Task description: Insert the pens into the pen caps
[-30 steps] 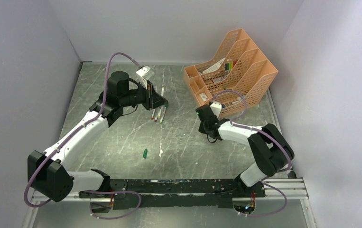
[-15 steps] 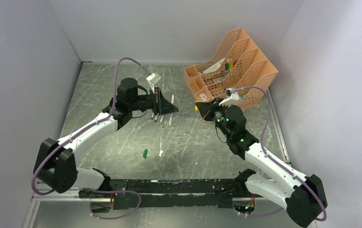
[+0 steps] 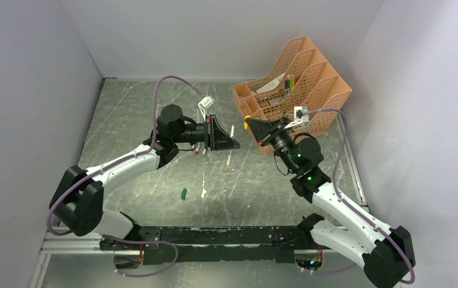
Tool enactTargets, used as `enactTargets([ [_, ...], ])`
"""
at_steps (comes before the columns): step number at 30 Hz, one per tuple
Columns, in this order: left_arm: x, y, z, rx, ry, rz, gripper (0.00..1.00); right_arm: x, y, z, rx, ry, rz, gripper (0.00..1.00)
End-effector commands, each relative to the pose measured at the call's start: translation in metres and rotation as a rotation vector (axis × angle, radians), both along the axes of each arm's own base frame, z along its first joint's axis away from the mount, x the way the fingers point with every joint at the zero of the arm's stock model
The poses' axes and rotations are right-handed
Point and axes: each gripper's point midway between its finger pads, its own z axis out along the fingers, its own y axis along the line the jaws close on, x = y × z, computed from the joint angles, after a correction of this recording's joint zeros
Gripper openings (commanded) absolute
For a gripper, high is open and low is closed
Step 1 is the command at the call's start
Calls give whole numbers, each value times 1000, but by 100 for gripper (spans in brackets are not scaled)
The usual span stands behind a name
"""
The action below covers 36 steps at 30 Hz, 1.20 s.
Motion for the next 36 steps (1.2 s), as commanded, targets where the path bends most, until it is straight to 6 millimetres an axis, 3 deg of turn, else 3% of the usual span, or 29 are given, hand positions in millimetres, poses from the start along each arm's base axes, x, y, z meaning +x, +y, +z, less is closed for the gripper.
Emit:
enactTargets([
  [1,-22,-11,13,-74,-12,-107,7,-9,5,40,63,-121,55,0],
  [11,-29,-25,5,-50,-14,-133,7,-12,5,54,72,-157,63,0],
  [18,-26,-32,-3,-19,-22,-130,7,-14,7,49,62,-150,78,0],
  [36,-17,-39,9,-28,-60,-113,7,-20,4,37,53,-120,86,0],
])
